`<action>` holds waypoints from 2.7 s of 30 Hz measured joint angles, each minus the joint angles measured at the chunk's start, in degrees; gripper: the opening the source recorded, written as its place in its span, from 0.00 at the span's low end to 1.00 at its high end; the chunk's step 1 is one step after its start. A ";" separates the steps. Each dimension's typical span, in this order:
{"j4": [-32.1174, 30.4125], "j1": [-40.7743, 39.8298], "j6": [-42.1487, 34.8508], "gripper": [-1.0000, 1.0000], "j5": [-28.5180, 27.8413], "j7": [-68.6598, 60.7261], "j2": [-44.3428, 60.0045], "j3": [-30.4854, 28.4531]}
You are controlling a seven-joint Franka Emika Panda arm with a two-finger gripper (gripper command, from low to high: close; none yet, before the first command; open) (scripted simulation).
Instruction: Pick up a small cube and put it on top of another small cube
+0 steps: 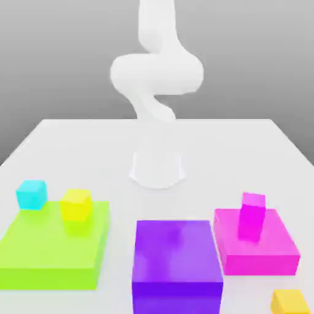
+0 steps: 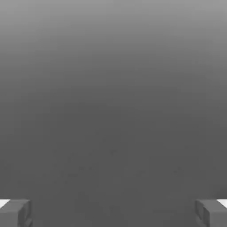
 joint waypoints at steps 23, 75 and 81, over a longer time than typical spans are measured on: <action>4.39 0.88 9.78 0.50 -16.56 27.40 47.91 15.57; -30.24 18.45 11.85 0.00 12.78 -12.32 23.12 20.32; -31.46 17.64 18.79 1.00 11.10 -11.06 28.93 21.28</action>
